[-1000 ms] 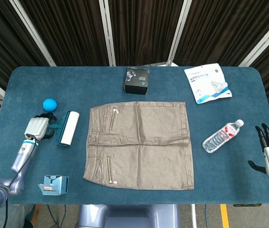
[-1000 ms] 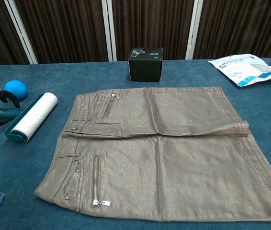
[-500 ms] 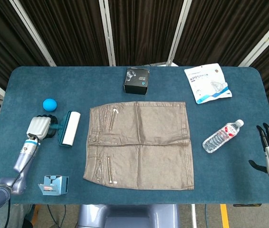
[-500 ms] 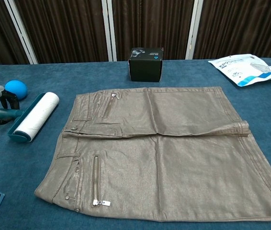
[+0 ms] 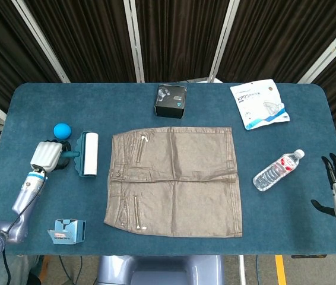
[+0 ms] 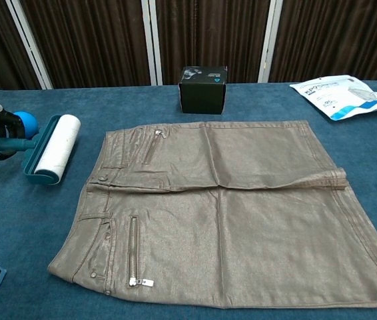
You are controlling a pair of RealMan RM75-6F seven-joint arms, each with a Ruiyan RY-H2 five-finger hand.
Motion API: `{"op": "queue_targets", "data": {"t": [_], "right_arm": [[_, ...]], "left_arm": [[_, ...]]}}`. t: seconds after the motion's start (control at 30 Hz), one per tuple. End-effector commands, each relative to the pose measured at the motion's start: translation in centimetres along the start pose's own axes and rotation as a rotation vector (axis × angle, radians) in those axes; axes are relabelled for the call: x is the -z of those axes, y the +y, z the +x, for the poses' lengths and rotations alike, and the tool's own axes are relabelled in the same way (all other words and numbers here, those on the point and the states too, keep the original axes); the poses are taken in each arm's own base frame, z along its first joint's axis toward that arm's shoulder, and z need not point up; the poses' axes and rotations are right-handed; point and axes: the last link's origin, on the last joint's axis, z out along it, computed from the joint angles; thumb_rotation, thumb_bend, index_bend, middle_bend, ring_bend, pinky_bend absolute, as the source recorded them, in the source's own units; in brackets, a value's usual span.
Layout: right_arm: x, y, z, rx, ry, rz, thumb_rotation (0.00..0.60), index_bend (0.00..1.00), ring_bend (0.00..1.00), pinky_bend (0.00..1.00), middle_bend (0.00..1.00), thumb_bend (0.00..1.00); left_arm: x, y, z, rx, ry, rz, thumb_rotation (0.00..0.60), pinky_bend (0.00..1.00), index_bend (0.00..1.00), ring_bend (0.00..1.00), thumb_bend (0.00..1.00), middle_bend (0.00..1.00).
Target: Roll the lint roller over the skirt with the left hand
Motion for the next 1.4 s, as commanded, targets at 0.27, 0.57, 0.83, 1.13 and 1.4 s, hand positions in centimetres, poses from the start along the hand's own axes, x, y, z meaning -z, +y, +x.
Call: {"op": "queue_targets", "data": {"t": [0.27,0.57,0.83,1.13,1.4], "right_arm": [[-0.4,0.8,0.7,-0.043,0.011,-0.024,0.600,0.00,0.00,0.00,0.00,0.00],[-0.7,1.5,1.1,-0.069,0.015,-0.046,0.600,0.00,0.00,0.00,0.00,0.00],[-0.8,2.2,1.4,-0.087,0.015,-0.068,0.600,0.00,0.00,0.00,0.00,0.00],[-1.1,2.9,1.3,-0.108,0.001,-0.092,0.600,0.00,0.00,0.00,0.00,0.00],[-1.4,3.4,1.4,-0.130,0.001,-0.099,0.600,0.00,0.00,0.00,0.00,0.00]], "left_arm": [[-1.9,6.1,7.7,-0.190,0.042,-0.161,0.600,0.42,0.66,0.39,0.71,0.48],[-2.6,10.8,8.6,-0.338,0.004,-0.228,0.600,0.43,0.67,0.40,0.72,0.48],[-3.3,14.1,7.7,-0.403,-0.030,-0.266,0.600,0.44,0.68,0.40,0.73,0.49],[-3.8,17.7,6.2,-0.484,-0.078,-0.286,0.600,0.44,0.69,0.40,0.74,0.49],[-4.0,21.3,6.0,-0.532,-0.076,-0.315,0.600,0.44,0.69,0.41,0.73,0.50]]}}
